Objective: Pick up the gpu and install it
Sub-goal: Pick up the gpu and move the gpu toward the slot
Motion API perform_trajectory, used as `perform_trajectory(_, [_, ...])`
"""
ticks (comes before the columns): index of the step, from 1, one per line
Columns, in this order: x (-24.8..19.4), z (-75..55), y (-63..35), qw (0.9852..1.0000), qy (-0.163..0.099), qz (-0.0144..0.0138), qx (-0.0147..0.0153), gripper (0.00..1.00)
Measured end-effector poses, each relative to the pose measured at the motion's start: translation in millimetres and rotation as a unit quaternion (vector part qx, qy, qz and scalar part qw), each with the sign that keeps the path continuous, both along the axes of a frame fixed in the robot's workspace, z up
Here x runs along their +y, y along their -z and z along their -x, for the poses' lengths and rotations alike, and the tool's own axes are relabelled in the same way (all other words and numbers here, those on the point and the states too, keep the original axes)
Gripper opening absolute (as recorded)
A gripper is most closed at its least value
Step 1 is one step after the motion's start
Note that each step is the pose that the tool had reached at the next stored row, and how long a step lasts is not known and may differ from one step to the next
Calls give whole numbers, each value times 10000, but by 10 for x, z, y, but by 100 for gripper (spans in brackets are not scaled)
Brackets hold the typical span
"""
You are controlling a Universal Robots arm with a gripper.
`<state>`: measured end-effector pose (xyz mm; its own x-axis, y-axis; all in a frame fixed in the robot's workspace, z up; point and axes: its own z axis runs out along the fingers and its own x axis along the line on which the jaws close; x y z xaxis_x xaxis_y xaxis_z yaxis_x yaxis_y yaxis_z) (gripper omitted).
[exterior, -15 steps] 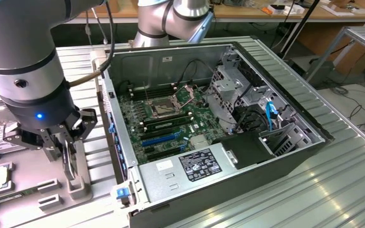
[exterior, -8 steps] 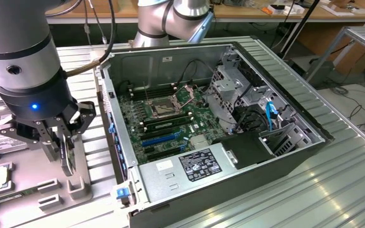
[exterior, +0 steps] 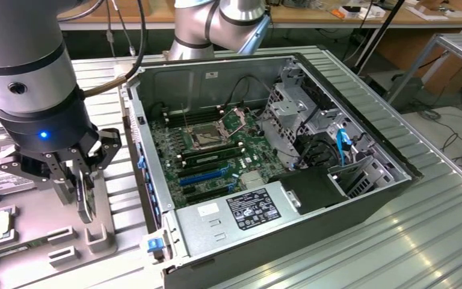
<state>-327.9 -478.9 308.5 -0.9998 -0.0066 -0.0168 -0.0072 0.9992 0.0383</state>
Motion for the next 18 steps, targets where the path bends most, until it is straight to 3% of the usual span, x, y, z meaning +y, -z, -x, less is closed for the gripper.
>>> perform_trajectory(3, [0,0,-4,10000,0,1,1,27])
perform_trajectory(12, [0,0,-202,10000,-25,0,4,27])
perform_trajectory(16, [0,-1,-342,10000,-80,0,4,27])
perform_trajectory(18, [0,-1,-460,10000,-81,0,4,27])
